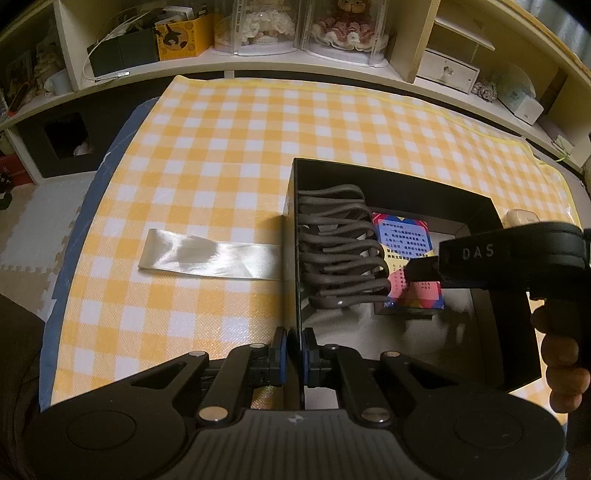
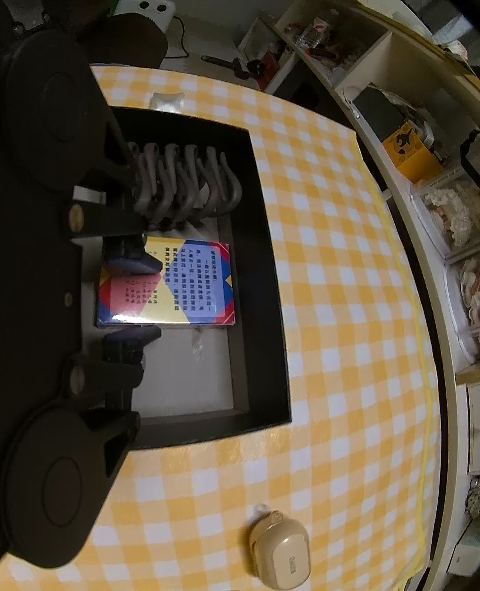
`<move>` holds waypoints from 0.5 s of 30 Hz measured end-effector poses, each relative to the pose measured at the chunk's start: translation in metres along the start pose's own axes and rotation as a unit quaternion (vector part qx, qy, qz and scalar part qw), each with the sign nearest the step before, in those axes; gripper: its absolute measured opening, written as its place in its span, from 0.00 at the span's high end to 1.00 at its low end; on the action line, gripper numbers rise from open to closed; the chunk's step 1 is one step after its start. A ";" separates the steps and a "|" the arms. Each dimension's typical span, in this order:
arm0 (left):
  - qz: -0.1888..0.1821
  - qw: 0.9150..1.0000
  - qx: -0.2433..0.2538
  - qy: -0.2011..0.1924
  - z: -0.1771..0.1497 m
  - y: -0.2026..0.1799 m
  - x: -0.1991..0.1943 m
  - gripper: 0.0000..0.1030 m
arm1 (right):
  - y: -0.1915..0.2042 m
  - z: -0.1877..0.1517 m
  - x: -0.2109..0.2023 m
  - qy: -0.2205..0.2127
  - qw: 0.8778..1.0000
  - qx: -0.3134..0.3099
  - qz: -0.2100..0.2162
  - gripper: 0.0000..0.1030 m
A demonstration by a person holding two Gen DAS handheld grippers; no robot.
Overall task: Organize rigid objects
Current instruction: 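Lower the card pack into the black box beside the organizer, open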
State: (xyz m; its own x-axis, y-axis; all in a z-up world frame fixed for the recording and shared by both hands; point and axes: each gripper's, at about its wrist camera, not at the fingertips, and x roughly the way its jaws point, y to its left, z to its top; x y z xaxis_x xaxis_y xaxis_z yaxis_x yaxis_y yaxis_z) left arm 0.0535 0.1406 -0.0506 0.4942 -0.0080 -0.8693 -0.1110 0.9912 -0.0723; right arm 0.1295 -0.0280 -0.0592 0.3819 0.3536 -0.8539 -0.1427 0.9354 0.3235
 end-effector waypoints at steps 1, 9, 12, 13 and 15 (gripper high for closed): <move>0.000 1.000 0.000 0.000 0.000 0.000 0.000 0.92 | 0.002 0.001 0.002 0.001 1.000 -0.002 0.004 0.69; -0.001 1.000 -0.001 0.000 0.001 0.000 0.000 0.92 | 0.012 0.001 0.006 0.001 1.000 -0.010 0.012 0.69; -0.001 1.000 -0.001 0.000 0.001 0.001 0.000 0.92 | 0.008 0.002 0.003 0.005 1.000 -0.001 0.021 0.69; -0.001 1.000 -0.001 0.000 0.001 0.001 0.000 0.92 | 0.007 0.002 0.000 0.002 1.000 -0.002 0.021 0.69; -0.001 1.000 -0.001 0.000 0.001 0.001 0.000 0.92 | 0.007 0.002 -0.009 -0.006 1.000 -0.010 0.024 0.69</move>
State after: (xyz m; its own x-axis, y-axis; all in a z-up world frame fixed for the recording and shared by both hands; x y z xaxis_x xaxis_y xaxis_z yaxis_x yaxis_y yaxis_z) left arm 0.0541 0.1413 -0.0505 0.4944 -0.0103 -0.8692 -0.1124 0.9908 -0.0757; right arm 0.1271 -0.0249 -0.0480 0.3842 0.3983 -0.8329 -0.1786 0.9172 0.3562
